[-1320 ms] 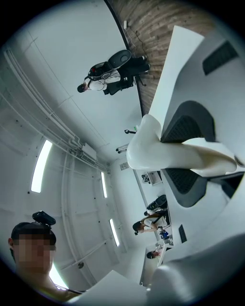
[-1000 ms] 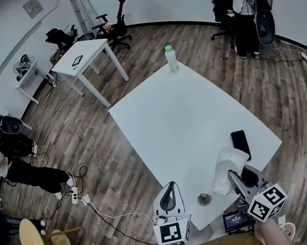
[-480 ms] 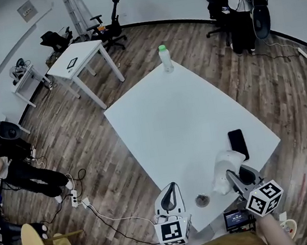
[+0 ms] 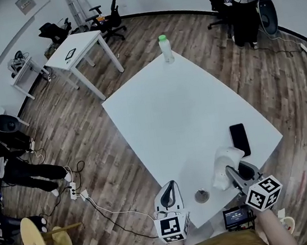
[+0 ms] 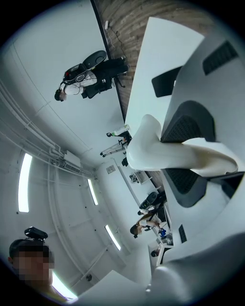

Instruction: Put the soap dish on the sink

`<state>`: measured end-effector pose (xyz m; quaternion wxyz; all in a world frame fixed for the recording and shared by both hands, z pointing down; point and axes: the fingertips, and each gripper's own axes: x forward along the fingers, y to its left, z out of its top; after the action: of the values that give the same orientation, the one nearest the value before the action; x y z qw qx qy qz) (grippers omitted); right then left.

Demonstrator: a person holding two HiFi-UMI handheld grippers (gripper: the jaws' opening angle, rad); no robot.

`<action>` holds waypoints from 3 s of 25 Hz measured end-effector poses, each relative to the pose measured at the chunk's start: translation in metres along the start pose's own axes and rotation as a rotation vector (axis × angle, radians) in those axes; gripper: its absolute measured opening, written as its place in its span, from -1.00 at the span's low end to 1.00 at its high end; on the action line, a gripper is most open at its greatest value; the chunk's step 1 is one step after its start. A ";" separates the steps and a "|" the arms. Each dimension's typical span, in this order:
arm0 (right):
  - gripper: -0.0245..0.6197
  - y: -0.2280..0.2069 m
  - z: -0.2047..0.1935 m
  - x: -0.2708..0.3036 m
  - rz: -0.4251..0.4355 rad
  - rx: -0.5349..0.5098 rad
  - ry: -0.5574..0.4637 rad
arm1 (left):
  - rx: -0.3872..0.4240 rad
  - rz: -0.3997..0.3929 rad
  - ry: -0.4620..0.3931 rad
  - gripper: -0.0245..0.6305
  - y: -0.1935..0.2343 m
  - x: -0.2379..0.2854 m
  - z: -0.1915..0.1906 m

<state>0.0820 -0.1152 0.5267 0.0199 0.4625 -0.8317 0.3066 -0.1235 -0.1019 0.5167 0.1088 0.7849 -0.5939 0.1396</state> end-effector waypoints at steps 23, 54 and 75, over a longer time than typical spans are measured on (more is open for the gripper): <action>-0.49 -0.018 -0.051 0.039 0.021 0.063 0.156 | -0.011 -0.019 0.095 -0.90 -0.003 0.023 -0.040; -0.49 -0.044 -0.107 0.071 0.011 0.194 0.328 | -0.049 -0.019 0.186 -0.90 0.005 0.040 -0.074; -0.45 -0.059 -0.118 0.068 -0.070 0.194 0.451 | -0.081 -0.038 0.161 -0.90 -0.001 0.048 -0.066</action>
<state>0.0600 -0.1271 0.6730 0.1712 0.4108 -0.7563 0.4795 -0.1160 -0.1227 0.5949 0.1902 0.7773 -0.5732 0.1760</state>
